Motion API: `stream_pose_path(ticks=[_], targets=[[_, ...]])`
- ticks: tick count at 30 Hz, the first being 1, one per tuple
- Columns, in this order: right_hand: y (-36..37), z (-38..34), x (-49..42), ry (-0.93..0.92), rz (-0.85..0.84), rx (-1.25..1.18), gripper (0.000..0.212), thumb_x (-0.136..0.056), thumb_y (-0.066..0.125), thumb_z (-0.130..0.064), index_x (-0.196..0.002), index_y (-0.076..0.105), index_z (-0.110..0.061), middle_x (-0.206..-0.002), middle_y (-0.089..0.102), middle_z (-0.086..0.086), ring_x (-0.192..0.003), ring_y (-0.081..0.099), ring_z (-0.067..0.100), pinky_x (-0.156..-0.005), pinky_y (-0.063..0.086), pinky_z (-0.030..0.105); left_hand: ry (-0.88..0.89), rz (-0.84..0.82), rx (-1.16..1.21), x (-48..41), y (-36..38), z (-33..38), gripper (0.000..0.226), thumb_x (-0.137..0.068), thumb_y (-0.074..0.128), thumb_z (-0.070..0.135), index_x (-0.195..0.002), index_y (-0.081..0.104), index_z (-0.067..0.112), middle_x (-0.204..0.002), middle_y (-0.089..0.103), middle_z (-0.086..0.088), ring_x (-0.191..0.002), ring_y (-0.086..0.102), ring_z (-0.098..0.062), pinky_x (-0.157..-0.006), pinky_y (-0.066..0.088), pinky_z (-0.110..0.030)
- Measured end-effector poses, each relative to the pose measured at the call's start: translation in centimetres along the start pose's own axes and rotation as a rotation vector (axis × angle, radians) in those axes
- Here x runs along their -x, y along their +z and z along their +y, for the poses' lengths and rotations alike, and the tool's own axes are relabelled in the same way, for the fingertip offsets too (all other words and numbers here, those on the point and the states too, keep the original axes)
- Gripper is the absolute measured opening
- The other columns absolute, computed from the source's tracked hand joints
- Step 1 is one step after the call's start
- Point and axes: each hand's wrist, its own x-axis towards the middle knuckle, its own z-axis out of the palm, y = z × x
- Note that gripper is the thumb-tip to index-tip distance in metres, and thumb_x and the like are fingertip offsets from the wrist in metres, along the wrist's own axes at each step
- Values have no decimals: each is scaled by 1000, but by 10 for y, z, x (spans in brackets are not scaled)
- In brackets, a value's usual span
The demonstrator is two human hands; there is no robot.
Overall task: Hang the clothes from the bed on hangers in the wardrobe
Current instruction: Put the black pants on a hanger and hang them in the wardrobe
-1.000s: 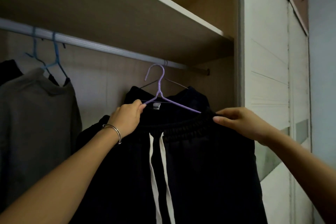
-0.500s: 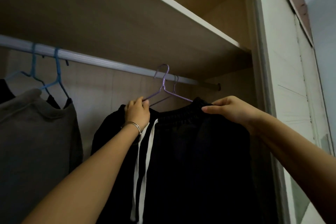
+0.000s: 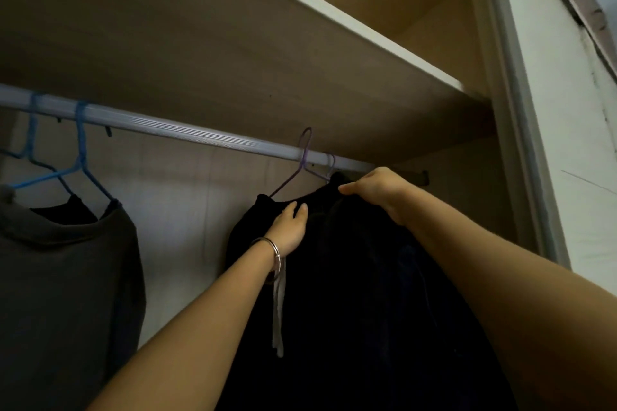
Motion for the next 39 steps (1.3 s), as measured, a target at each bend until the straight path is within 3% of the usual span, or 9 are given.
stream_pose_path(ticks=[6,8,11,16,19,22,27,33,39], targets=[[5,40,-23,-16,-78,36,33,-85,65,-23,-107,64,1,-106,68,18,-94,66,30,-82,54,38,-63,-44,-20,-10,29,-16,46,-96,28,42,-132,42,17,-144,41,-10,-132,40,-25,-113,28,-37],[9,52,-25,-31,-132,34,38,-86,63,-23,-115,59,1,-110,65,18,-95,65,30,-70,53,33,-70,-40,11,-9,39,-17,47,-95,24,46,-119,52,17,-135,51,-13,-123,49,-25,-110,33,-42],[10,58,-26,-97,-203,69,37,-90,54,-27,-114,59,1,-109,65,17,-90,64,26,-60,45,27,-126,43,141,-13,47,-13,60,-93,21,53,-133,45,15,-136,50,-8,-126,47,-24,-111,32,-42],[1,63,-29,-347,-129,178,48,-95,38,-41,-91,70,-6,-69,64,7,-66,61,22,-61,46,28,-162,172,288,-20,39,16,71,-77,46,64,-118,59,8,-118,64,-12,-107,61,-28,-97,48,-41],[-13,67,-40,-524,249,311,29,-89,48,-42,-91,67,-20,-95,69,7,-94,64,29,-82,54,42,-160,164,204,-22,39,32,57,-74,63,47,-112,60,6,-102,66,-9,-90,62,-23,-66,47,-26],[-28,70,-45,-334,82,559,50,-85,49,-56,-114,59,-17,-119,61,8,-109,58,29,-91,50,43,-159,173,98,-23,40,40,48,-73,66,36,-106,59,2,-82,61,-7,-74,60,-20,-58,43,-25],[-31,65,-42,-237,-200,557,39,-92,46,-41,-67,50,-12,-66,53,4,-51,53,17,-38,40,17,-205,-12,30,-8,39,53,17,-76,62,27,-68,56,13,-55,55,0,-37,55,-9,-34,37,-10],[-12,71,-40,-259,-215,547,38,-95,44,-36,-67,44,-10,-69,51,5,-56,53,18,-44,41,23,-201,54,37,-2,44,53,6,-77,52,11,-78,50,6,-61,47,-6,-53,49,-18,-51,38,-22],[-18,90,-48,-253,-32,444,24,-94,45,-29,-99,55,-8,-96,58,12,-95,62,33,-73,46,37,-134,122,-50,-7,48,51,10,-72,54,15,-77,51,6,-68,49,-7,-65,51,-23,-62,40,-27]])
